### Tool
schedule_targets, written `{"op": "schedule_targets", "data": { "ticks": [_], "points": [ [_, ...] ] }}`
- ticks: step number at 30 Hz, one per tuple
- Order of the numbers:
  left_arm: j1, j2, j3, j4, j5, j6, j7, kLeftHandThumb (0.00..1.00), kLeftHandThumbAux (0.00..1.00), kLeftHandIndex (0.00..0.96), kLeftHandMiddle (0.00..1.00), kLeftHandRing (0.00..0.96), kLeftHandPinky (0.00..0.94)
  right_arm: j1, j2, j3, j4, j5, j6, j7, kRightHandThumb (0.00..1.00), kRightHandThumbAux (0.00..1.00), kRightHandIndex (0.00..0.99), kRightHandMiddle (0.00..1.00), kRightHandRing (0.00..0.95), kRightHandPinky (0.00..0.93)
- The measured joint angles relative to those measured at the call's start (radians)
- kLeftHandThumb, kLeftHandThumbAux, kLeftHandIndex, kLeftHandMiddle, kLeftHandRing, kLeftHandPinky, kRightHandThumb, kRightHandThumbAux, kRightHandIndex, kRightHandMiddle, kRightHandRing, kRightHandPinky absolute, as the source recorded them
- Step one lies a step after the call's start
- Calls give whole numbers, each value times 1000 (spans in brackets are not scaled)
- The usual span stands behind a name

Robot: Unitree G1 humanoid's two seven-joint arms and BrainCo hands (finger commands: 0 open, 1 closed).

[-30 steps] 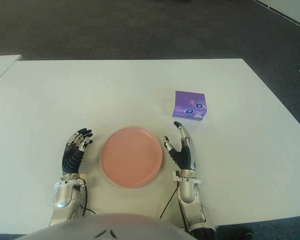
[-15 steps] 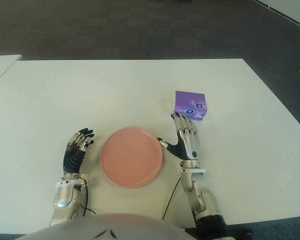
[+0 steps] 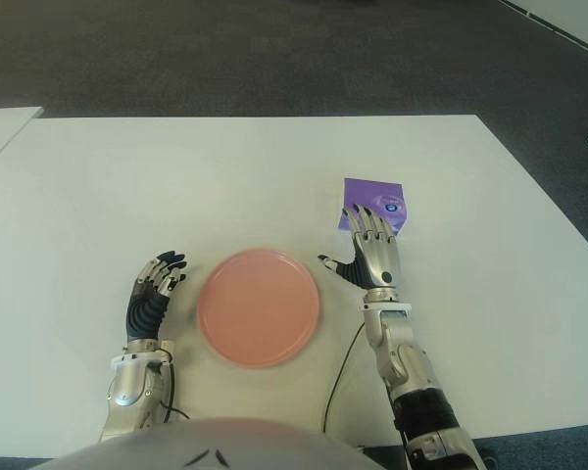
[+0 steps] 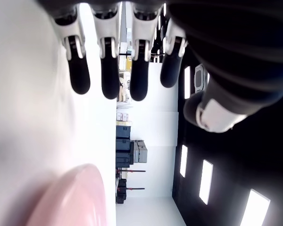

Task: Put the tissue paper into the plate.

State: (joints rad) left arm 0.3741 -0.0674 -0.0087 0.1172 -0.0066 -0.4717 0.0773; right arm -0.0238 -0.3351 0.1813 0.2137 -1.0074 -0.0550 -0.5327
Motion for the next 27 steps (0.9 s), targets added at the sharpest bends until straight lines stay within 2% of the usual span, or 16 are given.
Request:
{"op": "schedule_targets", "data": {
  "ticks": [10,27],
  "points": [
    [0,1,-6,1,-15,-2,-3,241,564,259,285,283,310,-96,-25,18,97,34,15,8,454,509,76,86,53,97],
    [0,2,-5,4,-32,-7,-18,246,569,260,283,285,315,-208,-67,43,219,92,24,23,452,516,63,83,48,86]
  ]
}}
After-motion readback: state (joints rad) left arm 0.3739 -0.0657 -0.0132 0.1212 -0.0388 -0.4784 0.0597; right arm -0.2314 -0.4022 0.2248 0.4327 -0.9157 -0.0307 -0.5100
